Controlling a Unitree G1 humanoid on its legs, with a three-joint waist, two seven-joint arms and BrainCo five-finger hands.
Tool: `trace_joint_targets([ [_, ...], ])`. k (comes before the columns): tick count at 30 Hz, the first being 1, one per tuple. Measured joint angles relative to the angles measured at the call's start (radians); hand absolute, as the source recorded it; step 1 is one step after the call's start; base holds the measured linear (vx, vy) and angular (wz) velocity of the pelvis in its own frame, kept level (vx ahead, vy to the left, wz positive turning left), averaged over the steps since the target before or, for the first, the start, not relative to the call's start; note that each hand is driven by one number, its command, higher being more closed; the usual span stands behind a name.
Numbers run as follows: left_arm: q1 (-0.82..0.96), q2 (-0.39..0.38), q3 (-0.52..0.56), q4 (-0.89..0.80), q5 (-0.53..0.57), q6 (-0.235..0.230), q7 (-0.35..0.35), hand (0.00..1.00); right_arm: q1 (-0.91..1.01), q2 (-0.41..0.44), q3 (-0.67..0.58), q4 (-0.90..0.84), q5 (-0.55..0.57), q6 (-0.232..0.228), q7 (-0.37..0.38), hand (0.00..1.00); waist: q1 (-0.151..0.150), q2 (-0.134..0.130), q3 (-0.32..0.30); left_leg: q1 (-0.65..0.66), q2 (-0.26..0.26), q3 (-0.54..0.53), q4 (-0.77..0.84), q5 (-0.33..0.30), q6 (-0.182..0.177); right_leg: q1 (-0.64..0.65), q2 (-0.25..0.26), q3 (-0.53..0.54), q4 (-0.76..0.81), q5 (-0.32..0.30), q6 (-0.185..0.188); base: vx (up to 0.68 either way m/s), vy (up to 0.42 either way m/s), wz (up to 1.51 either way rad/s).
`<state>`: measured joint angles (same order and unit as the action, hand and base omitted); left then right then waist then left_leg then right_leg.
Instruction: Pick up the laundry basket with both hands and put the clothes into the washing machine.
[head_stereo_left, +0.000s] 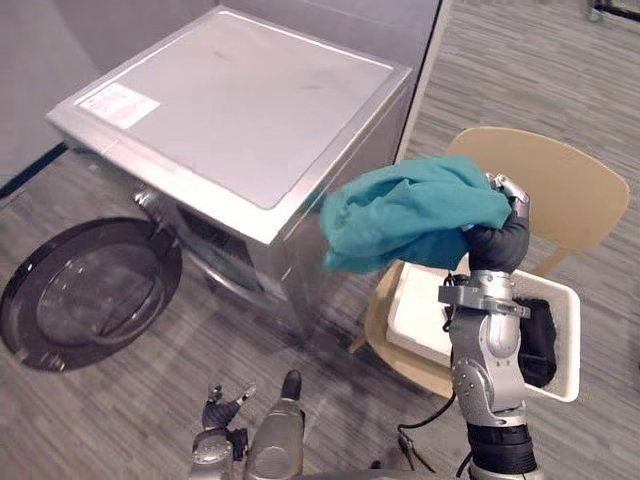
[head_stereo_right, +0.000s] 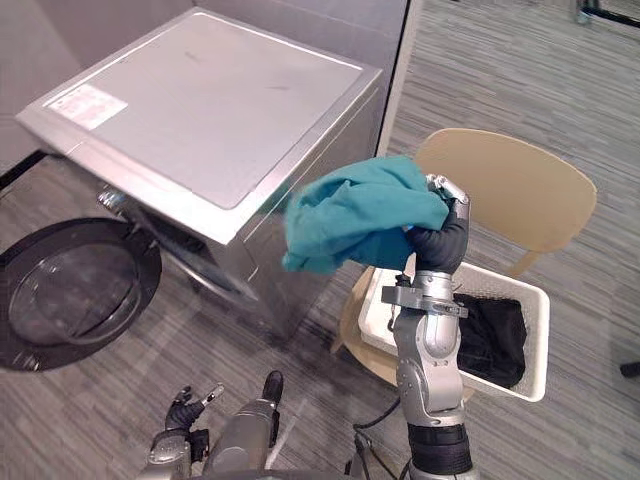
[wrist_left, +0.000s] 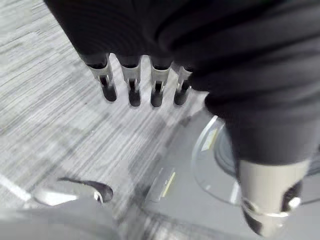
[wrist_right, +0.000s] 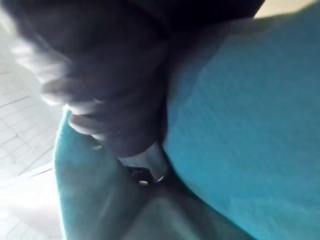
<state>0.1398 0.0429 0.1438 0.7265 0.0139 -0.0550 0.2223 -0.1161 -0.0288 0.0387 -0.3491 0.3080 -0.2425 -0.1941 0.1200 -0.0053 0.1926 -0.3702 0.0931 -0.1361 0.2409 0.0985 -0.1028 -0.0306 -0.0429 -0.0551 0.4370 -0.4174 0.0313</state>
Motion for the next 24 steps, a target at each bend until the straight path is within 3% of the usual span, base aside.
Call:
trace_joint_targets([
  [1, 0.008, -0.015, -0.020, -0.032, -0.009, 0.000, 0.001, 0.00, -0.007, -0.019, -0.001, 0.010, 0.000, -0.009, -0.004, 1.00, -0.001, 0.034, 0.003, -0.015, 0.014, -0.027, -0.026, 0.050, -0.006, 0.004, 0.036, -0.028, -0.018, 0.005, -0.015, -0.47, -0.301, 0.98],
  [2, 0.015, -0.031, -0.054, -0.077, -0.019, 0.000, -0.001, 0.00, -0.010, -0.038, -0.018, 0.037, 0.000, -0.014, -0.011, 1.00, -0.008, 0.062, 0.008, -0.002, 0.029, -0.022, -0.134, 0.197, 0.004, 0.003, 0.062, -0.080, -0.040, 0.032, -0.053, -0.40, -0.185, 1.09],
  [3, 0.021, -0.036, -0.069, -0.103, -0.024, -0.001, -0.001, 0.00, -0.010, -0.039, -0.024, 0.056, -0.001, -0.013, -0.016, 1.00, -0.014, 0.067, 0.008, 0.014, 0.029, -0.004, -0.213, 0.288, 0.026, 0.002, 0.057, -0.114, -0.058, 0.046, -0.072, -0.49, -0.181, 1.40],
  [4, 0.036, -0.040, -0.092, -0.178, -0.030, 0.000, -0.002, 0.00, -0.013, -0.041, -0.043, 0.086, -0.001, -0.011, -0.020, 1.00, -0.026, 0.068, 0.008, 0.018, 0.016, 0.078, -0.198, 0.250, 0.059, 0.002, 0.045, -0.185, -0.075, 0.069, -0.109, -0.32, -0.097, 1.27],
  [5, 0.055, -0.034, -0.112, -0.250, -0.034, -0.001, -0.004, 0.00, -0.013, -0.040, -0.052, 0.091, -0.001, -0.009, -0.020, 1.00, -0.027, 0.054, 0.010, 0.018, -0.013, 0.140, -0.122, 0.187, 0.083, -0.012, 0.022, -0.218, -0.078, 0.083, -0.117, -0.40, -0.165, 1.41],
  [6, 0.067, -0.029, -0.118, -0.339, -0.042, -0.012, -0.004, 0.00, -0.017, -0.044, -0.054, 0.089, -0.001, -0.009, -0.016, 1.00, -0.031, 0.040, 0.010, 0.016, -0.042, 0.204, -0.025, 0.086, 0.102, -0.029, -0.005, -0.251, -0.098, 0.114, -0.120, -0.23, -0.117, 1.03],
  [7, 0.067, -0.028, -0.118, -0.378, -0.042, -0.021, -0.004, 0.00, -0.018, -0.049, -0.054, 0.089, -0.001, -0.010, -0.012, 1.00, -0.032, 0.039, 0.011, 0.018, -0.045, 0.235, 0.013, 0.046, 0.101, -0.034, -0.014, -0.269, -0.120, 0.136, -0.121, -0.28, -0.106, 1.03],
  [9, 0.065, -0.021, -0.138, -0.547, -0.042, -0.063, -0.002, 0.00, -0.018, -0.061, -0.039, 0.090, 0.004, -0.008, 0.009, 1.00, -0.036, 0.046, 0.008, 0.080, -0.006, 0.319, 0.156, -0.113, 0.095, -0.039, -0.028, -0.339, -0.198, 0.213, -0.125, -0.28, -0.018, 0.94],
  [11, 0.054, -0.013, -0.176, -0.619, -0.042, -0.104, -0.006, 0.00, -0.017, -0.060, -0.016, 0.090, 0.017, -0.009, 0.049, 1.00, -0.058, 0.055, 0.001, 0.169, 0.040, 0.356, 0.192, -0.192, 0.080, -0.033, -0.039, -0.399, -0.222, 0.237, -0.121, -0.24, 0.057, 1.04],
  [13, 0.008, -0.012, -0.255, -0.638, -0.039, -0.120, -0.013, 0.00, -0.017, -0.059, -0.006, 0.090, 0.039, -0.009, 0.085, 1.00, -0.080, 0.070, -0.013, 0.271, 0.070, 0.371, 0.120, -0.208, 0.058, -0.033, -0.055, -0.468, -0.224, 0.249, -0.103, -0.19, 0.123, 1.20],
  [15, -0.041, -0.027, -0.388, -0.670, -0.014, -0.130, -0.041, 0.00, -0.012, -0.057, 0.034, 0.093, 0.045, -0.008, 0.127, 1.00, -0.101, 0.107, -0.045, 0.369, 0.065, 0.366, -0.126, -0.186, 0.021, -0.044, -0.060, -0.550, -0.230, 0.272, -0.068, -0.15, 0.219, 1.15],
  [16, -0.052, -0.030, -0.414, -0.678, 0.001, -0.131, -0.049, 0.00, -0.011, -0.053, 0.050, 0.097, 0.046, -0.007, 0.141, 1.00, -0.105, 0.112, -0.054, 0.381, 0.066, 0.361, -0.162, -0.186, 0.019, -0.051, -0.061, -0.567, -0.229, 0.278, -0.061, -0.11, 0.247, 0.78],
  [20, -0.103, -0.011, -0.511, -0.686, 0.046, -0.141, -0.069, 0.00, -0.011, 0.003, 0.228, 0.187, 0.085, 0.034, 0.218, 1.00, -0.079, 0.064, -0.089, 0.382, 0.025, 0.355, -0.188, -0.177, 0.020, -0.051, -0.094, -0.572, -0.242, 0.320, -0.035, -0.07, 0.187, 0.18],
  [21, -0.114, -0.008, -0.517, -0.686, 0.053, -0.142, -0.068, 1.00, -0.012, 0.012, 0.279, 0.194, 0.099, 0.038, 0.233, 1.00, -0.076, 0.059, -0.092, 0.385, 0.013, 0.349, -0.188, -0.173, 0.027, -0.036, -0.098, -0.574, -0.264, 0.337, -0.029, -0.04, 0.112, 0.16],
  [24, -0.130, 0.002, -0.531, -0.686, 0.079, -0.149, -0.064, 1.00, -0.032, 0.021, 0.347, 0.198, 0.136, 0.042, 0.261, 1.00, -0.075, 0.053, -0.095, 0.381, -0.003, 0.339, -0.197, -0.161, 0.045, -0.022, -0.098, -0.573, -0.310, 0.373, -0.024, -0.06, 0.095, 0.11],
])
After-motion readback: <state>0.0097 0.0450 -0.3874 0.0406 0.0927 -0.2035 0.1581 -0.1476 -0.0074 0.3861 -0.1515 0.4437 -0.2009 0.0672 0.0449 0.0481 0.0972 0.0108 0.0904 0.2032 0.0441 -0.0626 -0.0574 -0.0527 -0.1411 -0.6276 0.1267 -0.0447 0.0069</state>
